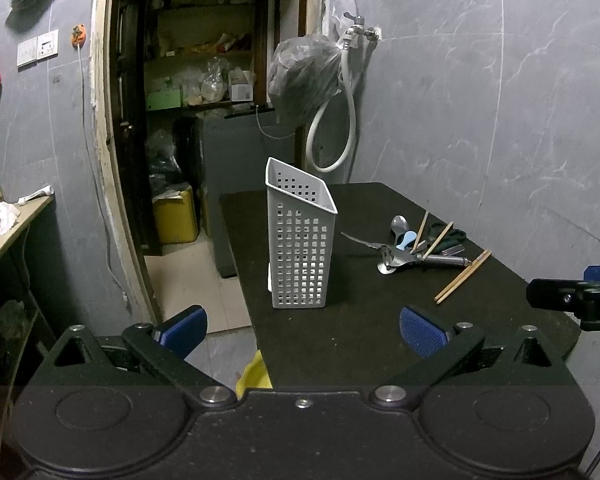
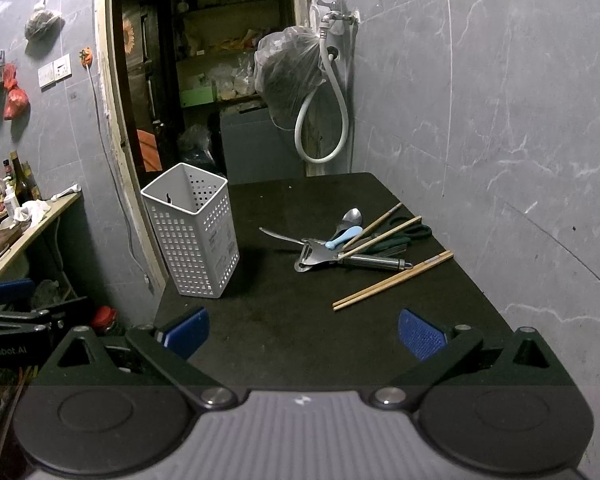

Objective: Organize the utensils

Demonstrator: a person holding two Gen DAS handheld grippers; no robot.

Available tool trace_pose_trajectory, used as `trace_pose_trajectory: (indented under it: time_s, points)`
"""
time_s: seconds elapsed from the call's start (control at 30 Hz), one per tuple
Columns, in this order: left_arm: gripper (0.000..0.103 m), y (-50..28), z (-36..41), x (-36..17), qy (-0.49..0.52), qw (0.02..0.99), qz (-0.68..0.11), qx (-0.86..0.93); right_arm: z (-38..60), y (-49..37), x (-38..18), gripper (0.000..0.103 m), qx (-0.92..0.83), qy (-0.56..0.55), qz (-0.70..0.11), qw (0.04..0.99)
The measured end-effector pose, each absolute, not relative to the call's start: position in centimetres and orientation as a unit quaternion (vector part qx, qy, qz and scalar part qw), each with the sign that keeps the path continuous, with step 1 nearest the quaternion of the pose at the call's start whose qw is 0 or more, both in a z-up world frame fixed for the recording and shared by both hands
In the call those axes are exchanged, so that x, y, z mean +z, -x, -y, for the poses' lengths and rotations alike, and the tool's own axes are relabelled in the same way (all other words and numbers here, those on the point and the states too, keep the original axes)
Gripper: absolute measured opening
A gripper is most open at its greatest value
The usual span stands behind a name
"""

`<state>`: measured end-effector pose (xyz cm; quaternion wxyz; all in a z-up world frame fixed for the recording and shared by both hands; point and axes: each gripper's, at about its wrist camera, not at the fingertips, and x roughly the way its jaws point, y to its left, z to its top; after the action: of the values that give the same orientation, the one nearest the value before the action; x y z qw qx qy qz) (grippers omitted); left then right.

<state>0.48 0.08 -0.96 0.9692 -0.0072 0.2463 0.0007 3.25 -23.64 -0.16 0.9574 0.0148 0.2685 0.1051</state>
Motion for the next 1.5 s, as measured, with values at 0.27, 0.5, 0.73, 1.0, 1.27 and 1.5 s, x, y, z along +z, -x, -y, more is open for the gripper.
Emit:
trace_pose_trajectory:
  time_s: [0.27,0.5,0.73,1.0,1.27,1.5]
  points:
    - [0.102,-0.7,-0.1,-1.0,0.007,0.969,-0.249,0.001,23.6,-3.4,-0.1,0.103,0.105,-0.015,-0.269,0.957]
    - [0.102,-0.7,-0.1,-0.9,0.008,0.968,-0.25,0.001,23.6,-3.5,0.1,0.103,0.105,-0.015,-0.27,0.957]
    - [0.102,-0.7,-0.2,-1.0,0.008,0.968,-0.251,0.001,23.5,-3.7,0.4,0.103,0.105,-0.014,-0.27,0.957]
    - [0.102,-0.8,-0.6,-1.2,0.01,0.967,-0.253,0.001,23.1,-3.4,-0.6,0.103,0.105,-0.013,-0.27,0.957]
    - [0.102,-0.8,-0.8,-1.2,0.011,0.967,-0.255,0.0,22.8,-3.5,-0.5,0.103,0.105,-0.012,-0.271,0.957]
    - [0.102,-0.8,-0.8,-1.2,0.011,0.967,-0.255,0.001,22.9,-3.5,-0.5,0.103,0.105,-0.012,-0.271,0.957]
